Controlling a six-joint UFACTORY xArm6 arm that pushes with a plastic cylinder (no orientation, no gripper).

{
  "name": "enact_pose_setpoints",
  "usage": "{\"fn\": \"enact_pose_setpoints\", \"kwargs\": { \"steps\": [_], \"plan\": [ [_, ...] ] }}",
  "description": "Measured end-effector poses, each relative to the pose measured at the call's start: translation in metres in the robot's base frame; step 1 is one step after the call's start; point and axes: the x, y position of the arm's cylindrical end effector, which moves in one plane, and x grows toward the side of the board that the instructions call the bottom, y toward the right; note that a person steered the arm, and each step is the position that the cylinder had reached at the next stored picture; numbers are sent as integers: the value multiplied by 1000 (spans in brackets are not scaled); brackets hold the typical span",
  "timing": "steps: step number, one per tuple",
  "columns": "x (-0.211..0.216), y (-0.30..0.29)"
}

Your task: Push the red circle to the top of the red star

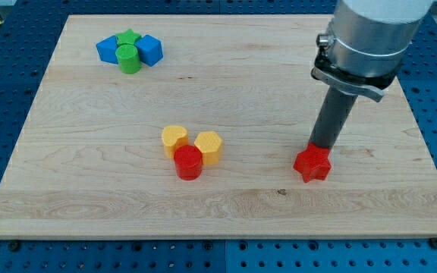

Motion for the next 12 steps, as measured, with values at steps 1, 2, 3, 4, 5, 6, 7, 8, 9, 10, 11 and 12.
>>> {"fn": "enact_pose_setpoints", "kwargs": {
  "steps": [1, 2, 3, 4, 5, 6, 7, 8, 9, 10, 11, 12],
  "plan": [
    [5, -1],
    [-4, -16],
    [-10, -56],
    [24, -67],
    [39, -98],
    [61, -126],
    [64, -153],
    [64, -184],
    [50, -232],
    [30, -242],
    [36, -227],
    [46, -214]
  ]
}}
